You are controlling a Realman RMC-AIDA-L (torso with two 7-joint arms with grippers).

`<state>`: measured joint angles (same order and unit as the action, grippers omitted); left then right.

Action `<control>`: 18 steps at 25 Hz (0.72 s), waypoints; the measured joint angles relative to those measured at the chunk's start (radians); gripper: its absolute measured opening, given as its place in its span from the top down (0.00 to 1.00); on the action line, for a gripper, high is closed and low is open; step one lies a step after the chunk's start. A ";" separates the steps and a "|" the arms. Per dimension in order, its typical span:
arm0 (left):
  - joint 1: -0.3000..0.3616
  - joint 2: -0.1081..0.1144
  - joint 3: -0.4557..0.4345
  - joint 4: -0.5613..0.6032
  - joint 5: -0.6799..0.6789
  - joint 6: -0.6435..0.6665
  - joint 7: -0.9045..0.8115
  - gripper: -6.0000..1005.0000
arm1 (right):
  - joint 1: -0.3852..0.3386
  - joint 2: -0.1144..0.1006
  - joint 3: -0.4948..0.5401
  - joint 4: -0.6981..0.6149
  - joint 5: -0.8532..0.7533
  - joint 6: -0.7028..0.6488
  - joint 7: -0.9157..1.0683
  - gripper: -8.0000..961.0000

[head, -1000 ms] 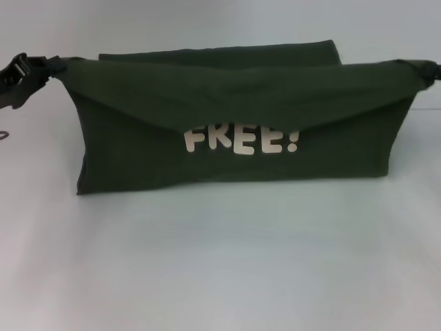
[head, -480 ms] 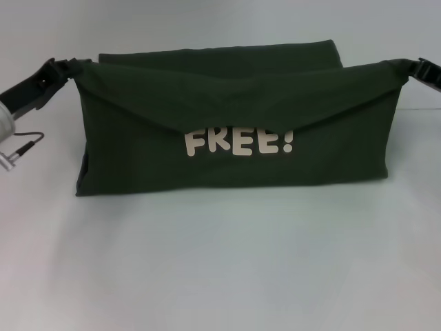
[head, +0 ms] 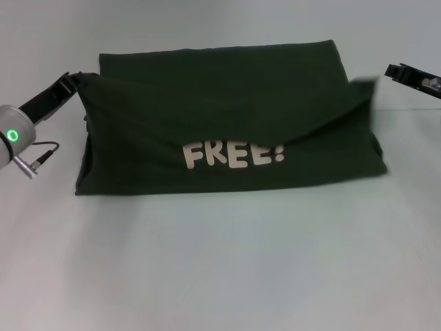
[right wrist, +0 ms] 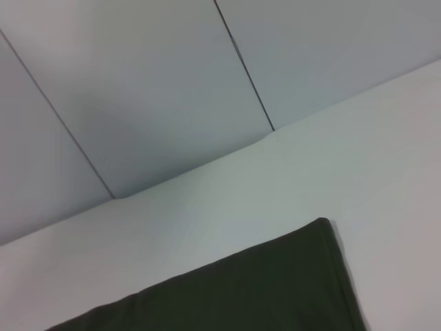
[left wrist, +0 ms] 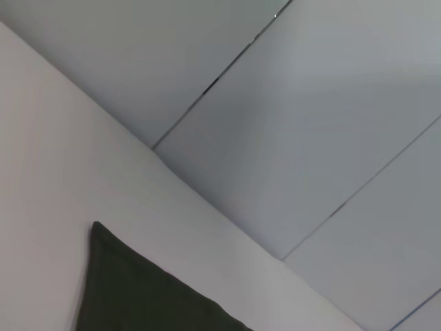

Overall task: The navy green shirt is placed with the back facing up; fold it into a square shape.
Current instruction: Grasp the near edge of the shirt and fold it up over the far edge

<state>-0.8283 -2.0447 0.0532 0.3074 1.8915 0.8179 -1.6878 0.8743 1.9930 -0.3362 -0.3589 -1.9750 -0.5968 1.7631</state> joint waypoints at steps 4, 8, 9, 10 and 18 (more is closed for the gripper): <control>0.000 -0.014 -0.001 -0.015 -0.059 -0.026 0.062 0.94 | 0.003 0.002 -0.004 0.001 0.001 0.013 -0.019 0.88; -0.001 -0.020 -0.004 -0.015 -0.065 -0.075 0.066 0.94 | 0.005 0.003 -0.012 0.001 0.001 0.021 -0.021 0.80; -0.001 -0.019 -0.004 -0.014 -0.065 -0.084 0.065 0.91 | 0.005 0.003 -0.012 0.001 0.001 0.023 -0.021 0.78; -0.001 -0.018 -0.004 -0.014 -0.066 -0.089 0.065 0.88 | 0.003 0.003 -0.012 0.001 0.001 0.024 -0.021 0.73; 0.031 0.034 0.018 -0.009 -0.072 -0.069 0.029 0.64 | -0.028 -0.003 -0.009 -0.015 0.002 -0.009 -0.021 0.38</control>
<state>-0.7971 -2.0104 0.0713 0.2987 1.8197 0.7490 -1.6592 0.8467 1.9903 -0.3456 -0.3735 -1.9731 -0.6061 1.7424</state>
